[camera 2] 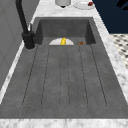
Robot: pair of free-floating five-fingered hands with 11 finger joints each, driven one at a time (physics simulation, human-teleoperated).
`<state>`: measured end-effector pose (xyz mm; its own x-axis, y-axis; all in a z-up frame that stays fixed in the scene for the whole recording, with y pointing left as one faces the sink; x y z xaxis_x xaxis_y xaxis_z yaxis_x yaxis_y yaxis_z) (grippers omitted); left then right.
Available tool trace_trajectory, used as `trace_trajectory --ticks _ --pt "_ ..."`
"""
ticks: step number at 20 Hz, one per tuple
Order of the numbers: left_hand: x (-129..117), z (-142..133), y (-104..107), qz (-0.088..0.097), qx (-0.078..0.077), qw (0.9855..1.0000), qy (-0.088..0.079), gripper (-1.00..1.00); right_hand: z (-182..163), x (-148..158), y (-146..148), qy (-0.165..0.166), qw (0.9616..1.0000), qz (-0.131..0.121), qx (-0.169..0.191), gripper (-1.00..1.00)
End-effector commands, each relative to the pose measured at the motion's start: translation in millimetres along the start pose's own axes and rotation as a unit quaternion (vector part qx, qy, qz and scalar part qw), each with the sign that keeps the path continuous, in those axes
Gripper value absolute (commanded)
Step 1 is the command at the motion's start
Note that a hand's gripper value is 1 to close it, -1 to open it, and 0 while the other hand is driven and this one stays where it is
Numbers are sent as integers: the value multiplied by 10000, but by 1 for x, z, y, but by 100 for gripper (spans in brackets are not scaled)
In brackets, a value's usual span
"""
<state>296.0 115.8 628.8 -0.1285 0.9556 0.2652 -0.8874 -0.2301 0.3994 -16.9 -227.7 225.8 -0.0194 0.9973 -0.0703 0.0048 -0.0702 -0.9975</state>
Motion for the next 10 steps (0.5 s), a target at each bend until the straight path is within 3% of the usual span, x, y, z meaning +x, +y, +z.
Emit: trace_trajectory --ticks 1,10 --pt "11 -22 23 27 -138 9999 38 100 0 0 0 0 10000 0 0 0" --pt "27 -41 61 -416 -57 9989 -229 100 0 0 0 0 10000 0 0 0"
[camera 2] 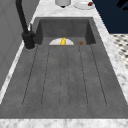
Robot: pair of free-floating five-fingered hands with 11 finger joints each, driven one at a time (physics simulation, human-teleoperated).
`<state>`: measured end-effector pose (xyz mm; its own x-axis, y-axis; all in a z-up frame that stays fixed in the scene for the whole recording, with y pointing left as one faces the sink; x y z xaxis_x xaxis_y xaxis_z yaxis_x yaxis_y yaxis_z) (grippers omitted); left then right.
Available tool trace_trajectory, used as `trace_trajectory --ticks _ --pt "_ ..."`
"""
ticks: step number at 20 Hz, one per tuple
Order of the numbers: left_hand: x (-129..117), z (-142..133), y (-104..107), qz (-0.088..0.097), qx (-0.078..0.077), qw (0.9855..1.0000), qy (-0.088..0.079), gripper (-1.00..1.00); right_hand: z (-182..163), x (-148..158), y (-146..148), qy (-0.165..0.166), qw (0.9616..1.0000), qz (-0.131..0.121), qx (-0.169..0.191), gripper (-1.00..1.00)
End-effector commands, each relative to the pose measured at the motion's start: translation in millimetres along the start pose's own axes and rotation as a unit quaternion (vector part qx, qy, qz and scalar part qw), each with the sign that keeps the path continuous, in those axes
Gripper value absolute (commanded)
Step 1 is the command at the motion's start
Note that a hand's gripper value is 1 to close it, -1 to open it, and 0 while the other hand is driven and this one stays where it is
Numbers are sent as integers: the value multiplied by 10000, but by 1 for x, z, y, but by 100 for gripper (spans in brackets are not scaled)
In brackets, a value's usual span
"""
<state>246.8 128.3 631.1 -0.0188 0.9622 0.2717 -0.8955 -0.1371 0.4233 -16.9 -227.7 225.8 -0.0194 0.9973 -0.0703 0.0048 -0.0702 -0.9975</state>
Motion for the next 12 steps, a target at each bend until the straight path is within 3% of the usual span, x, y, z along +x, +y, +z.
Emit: trace_trajectory --ticks 1,6,12 --pt "7 -21 24 10 -31 10000 5 100 0 0 0 0 10000 0 0 0" --pt "18 -38 40 -336 -42 9994 -35 100 0 0 0 0 10000 0 0 0" --pt "33 -55 58 -723 -91 9973 -87 100 0 0 0 0 10000 0 0 0"
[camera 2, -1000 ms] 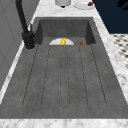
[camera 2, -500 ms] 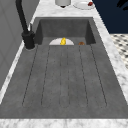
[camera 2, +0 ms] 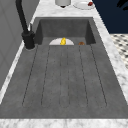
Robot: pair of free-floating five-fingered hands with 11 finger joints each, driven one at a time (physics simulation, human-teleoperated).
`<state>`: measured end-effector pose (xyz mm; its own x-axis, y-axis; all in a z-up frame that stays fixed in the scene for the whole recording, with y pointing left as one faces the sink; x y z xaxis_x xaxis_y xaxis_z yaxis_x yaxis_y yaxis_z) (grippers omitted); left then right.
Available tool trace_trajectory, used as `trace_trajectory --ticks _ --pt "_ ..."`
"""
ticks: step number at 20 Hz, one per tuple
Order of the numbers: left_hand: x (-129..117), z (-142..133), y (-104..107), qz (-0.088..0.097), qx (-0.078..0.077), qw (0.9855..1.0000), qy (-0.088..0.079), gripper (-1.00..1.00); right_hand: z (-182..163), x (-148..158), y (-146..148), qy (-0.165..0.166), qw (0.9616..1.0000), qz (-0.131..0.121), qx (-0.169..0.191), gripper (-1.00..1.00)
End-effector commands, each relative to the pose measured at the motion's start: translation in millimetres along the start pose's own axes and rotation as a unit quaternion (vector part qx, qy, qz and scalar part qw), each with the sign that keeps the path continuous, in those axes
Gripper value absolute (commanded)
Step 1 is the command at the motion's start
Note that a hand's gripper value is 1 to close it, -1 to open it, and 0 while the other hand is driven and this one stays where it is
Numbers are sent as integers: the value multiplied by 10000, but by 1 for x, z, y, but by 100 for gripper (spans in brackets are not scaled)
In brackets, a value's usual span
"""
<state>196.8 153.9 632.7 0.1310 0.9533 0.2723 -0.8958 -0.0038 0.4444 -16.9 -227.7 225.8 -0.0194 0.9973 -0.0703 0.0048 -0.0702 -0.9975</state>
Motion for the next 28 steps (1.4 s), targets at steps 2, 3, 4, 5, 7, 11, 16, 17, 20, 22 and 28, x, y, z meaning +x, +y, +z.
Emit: trace_trajectory --ticks 2,3,4,5,7,11,16,17,20,22,28 --pt "7 -36 23 -149 -85 9996 206 100 0 0 0 0 10000 0 0 0" --pt "11 -39 26 -157 -151 9997 124 100 0 0 0 0 10000 0 0 0" --pt "16 -42 29 -160 -214 9996 24 100 0 0 0 0 10000 0 0 0" --pt "20 -43 30 -234 -230 9995 -39 100 0 0 0 0 10000 0 0 0" --pt "25 -47 37 -386 -229 9989 -113 100 0 0 0 0 10000 0 0 0" --pt "36 -58 54 -618 -190 9976 -239 100 0 0 0 0 10000 0 0 0" --pt "50 -73 72 -892 -218 9949 -424 100 0 0 0 0 10000 0 0 0" --pt "53 -76 75 -951 -224 9942 -447 100 0 0 0 0 10000 0 0 0" --pt "64 -85 84 -1145 -267 9917 -515 100 0 0 0 0 10000 0 0 0" --pt "72 -90 88 -1300 -260 9896 -553 100 0 0 0 0 10000 0 0 0" --pt "93 -106 107 -1687 -323 9821 -770 100 0 0 0 0 10000 0 0 0"
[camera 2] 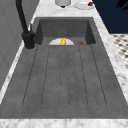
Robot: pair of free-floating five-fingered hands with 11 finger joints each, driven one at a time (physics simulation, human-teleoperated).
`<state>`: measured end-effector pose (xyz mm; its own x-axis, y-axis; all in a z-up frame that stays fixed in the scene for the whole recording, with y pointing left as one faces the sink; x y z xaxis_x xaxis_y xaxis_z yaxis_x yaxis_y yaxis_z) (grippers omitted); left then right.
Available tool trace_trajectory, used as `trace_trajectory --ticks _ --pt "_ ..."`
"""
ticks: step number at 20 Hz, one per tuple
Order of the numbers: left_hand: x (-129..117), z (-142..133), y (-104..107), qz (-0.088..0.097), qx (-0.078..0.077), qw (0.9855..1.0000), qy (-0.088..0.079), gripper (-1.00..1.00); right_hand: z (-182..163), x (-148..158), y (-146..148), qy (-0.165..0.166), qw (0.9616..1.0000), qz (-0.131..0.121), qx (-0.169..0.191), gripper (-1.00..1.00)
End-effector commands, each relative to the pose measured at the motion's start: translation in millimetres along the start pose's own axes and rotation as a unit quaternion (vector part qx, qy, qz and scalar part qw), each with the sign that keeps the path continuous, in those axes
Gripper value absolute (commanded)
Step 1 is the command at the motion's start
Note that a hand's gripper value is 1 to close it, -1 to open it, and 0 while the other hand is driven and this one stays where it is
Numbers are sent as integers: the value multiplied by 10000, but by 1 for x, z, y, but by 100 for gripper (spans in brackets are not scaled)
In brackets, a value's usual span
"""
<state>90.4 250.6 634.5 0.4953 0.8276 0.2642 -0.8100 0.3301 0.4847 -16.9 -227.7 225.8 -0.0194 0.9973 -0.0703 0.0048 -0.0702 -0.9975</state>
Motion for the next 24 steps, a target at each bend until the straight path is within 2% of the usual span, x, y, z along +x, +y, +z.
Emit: trace_trajectory --ticks 1,6,11,24 --pt "5 -37 20 -19 -62 10000 72 100 0 0 0 0 10000 0 0 0" --pt "13 -52 40 -255 -146 9995 -111 100 0 0 0 0 10000 0 0 0" --pt "23 -67 59 -476 -192 9984 -236 100 0 0 0 0 10000 0 0 0" --pt "52 -99 100 -915 -290 9938 -567 100 0 0 0 0 10000 0 0 0"
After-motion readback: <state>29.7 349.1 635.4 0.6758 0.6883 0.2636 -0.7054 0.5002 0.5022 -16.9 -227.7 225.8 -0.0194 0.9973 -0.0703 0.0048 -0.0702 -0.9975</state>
